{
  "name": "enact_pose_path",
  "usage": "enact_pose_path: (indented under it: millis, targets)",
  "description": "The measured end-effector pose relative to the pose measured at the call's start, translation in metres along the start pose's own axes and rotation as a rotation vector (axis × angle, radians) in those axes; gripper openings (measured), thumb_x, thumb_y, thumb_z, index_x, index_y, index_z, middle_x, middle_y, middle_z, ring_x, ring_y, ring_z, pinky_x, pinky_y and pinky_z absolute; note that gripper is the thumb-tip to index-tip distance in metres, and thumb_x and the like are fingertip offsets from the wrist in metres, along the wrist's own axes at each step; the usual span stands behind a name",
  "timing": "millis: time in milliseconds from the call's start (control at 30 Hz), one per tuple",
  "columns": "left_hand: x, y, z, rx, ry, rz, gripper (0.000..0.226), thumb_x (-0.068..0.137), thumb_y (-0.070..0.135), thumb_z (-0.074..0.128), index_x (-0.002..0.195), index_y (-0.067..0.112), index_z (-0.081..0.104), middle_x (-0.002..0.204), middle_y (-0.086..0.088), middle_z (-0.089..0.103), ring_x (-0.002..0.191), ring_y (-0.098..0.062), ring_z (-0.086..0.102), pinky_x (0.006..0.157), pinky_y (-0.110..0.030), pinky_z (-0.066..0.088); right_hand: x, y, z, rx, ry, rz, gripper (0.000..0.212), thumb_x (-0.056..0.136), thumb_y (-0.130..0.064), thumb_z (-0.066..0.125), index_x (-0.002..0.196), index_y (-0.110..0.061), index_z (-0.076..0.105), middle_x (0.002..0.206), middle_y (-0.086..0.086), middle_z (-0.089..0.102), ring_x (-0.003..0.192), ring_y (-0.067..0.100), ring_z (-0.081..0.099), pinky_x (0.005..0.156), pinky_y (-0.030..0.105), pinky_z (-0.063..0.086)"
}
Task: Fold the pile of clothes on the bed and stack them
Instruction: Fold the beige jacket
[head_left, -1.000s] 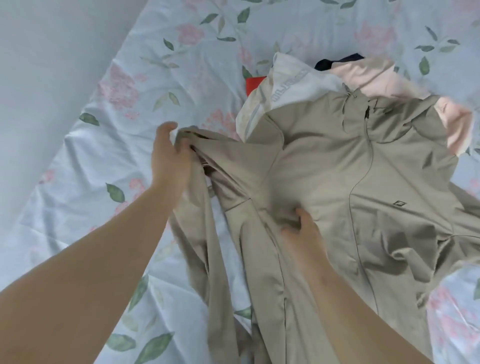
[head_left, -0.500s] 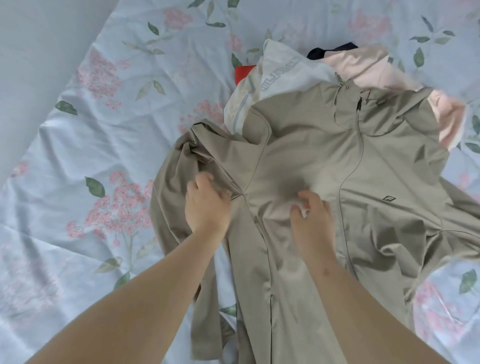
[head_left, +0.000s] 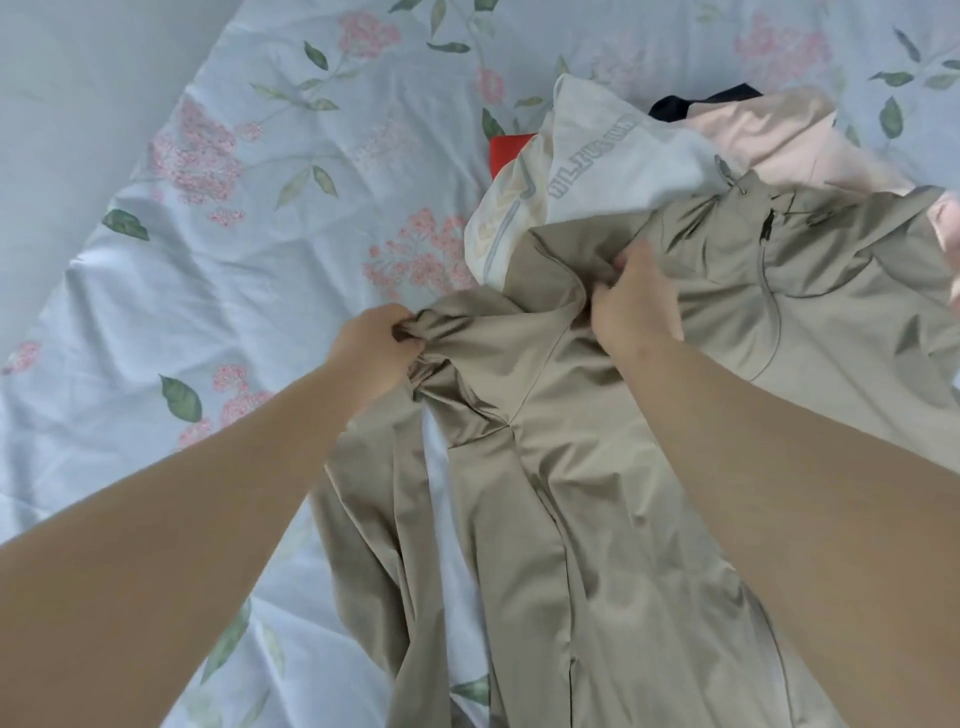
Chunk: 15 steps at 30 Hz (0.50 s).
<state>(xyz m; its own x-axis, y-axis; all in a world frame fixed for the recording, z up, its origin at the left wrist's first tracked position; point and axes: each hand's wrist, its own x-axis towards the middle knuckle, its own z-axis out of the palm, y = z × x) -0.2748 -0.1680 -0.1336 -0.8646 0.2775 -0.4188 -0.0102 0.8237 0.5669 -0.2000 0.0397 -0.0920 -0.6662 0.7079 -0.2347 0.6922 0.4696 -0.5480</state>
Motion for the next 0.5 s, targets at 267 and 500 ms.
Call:
enact_pose_path:
  millis: [267,500]
  targets:
    - [0.018,-0.001,-0.081,-0.114,0.426,0.173,0.019,0.084,0.010,0.059,0.099,0.021,0.062,0.092,0.001,0.057,0.083,-0.022,0.055,0.075,-0.027,0.041,0.032,-0.030,-0.028,0.500,0.240,-0.126,0.010,0.092,-0.011,0.048,0.098,-0.018,0.050,0.077,-0.011,0.052,0.075,0.013,0.062,0.079,0.035,0.054]
    - [-0.046,0.004,0.009,0.242,0.344,0.306,0.040,0.084,0.012,0.058,0.123,0.013,0.055,0.123,-0.017,0.048,0.114,-0.036,0.044,0.097,-0.041,0.032,-0.052,0.014,-0.001,0.241,0.197,-0.256,0.048,0.086,-0.006,0.052,0.133,-0.012,0.046,0.127,0.005,0.053,0.117,0.024,0.047,0.102,0.037,0.036]
